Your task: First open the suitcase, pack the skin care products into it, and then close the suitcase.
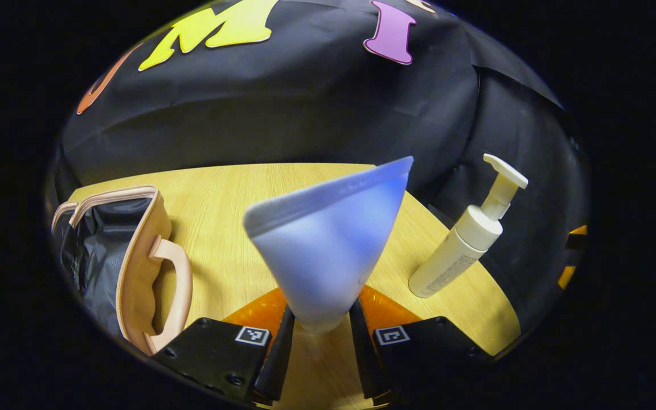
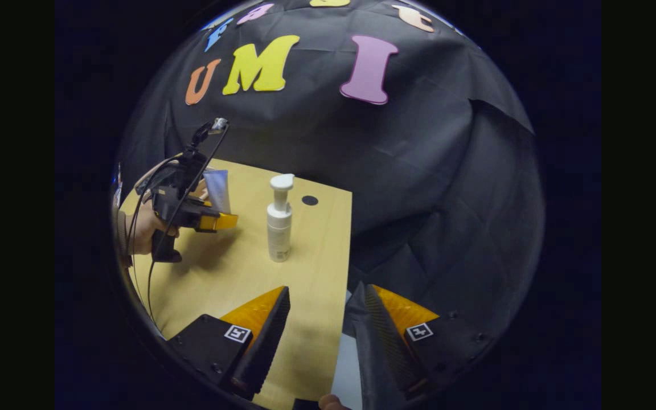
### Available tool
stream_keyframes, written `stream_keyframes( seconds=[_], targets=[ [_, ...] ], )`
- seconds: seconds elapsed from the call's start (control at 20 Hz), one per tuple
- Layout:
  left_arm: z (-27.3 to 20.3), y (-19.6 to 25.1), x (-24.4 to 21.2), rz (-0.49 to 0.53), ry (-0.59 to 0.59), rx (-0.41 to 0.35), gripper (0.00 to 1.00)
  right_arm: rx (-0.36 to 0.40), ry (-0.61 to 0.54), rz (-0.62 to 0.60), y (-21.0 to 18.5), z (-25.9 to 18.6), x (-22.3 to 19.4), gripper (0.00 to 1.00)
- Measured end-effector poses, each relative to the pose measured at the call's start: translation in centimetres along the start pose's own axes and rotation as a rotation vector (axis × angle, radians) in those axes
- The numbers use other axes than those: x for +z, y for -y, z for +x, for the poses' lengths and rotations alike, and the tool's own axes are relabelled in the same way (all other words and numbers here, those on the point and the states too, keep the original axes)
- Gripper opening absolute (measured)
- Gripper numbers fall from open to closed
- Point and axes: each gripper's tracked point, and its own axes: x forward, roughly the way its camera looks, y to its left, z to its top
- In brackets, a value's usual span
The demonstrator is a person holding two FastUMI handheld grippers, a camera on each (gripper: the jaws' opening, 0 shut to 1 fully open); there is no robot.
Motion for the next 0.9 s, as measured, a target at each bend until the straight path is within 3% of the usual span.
stream_keyframes(
  seconds=[0.05,0.1,0.25,0.4,0.45,0.5,0.55,0.9],
  targets=[
    [-0.7,0.1,-0.2,-0.019,-0.015,-0.008,0.52,0.011,0.006,0.0,-0.6,0.4,0.5,0.8],
    [-1.4,0.0,-0.4,-0.04,-0.022,-0.01,0.58,0.023,0.013,0.001,-1.1,0.5,0.6,0.8],
    [-4.3,0.4,-0.2,-0.086,-0.024,-0.028,0.5,0.047,0.033,0.02,-3.0,2.5,2.7,0.8],
    [-8.1,0.3,0.6,-0.031,-0.009,-0.021,0.49,0.063,0.037,0.062,-5.0,4.8,4.2,0.8],
    [-9.4,0.3,0.9,-0.016,0.002,-0.021,0.57,0.065,0.04,0.069,-5.6,5.7,4.7,0.8],
    [-10.9,-0.1,1.3,-0.006,0.015,-0.009,0.57,0.065,0.045,0.073,-6.3,6.5,5.2,0.8],
    [-12.5,-0.6,1.6,0.003,0.029,0.02,0.49,0.064,0.047,0.072,-6.8,7.5,5.6,0.8],
    [-23.7,-4.1,3.1,0.07,0.109,0.18,0.47,0.028,0.036,0.102,-9.5,13.8,6.3,0.8]
  ],
)
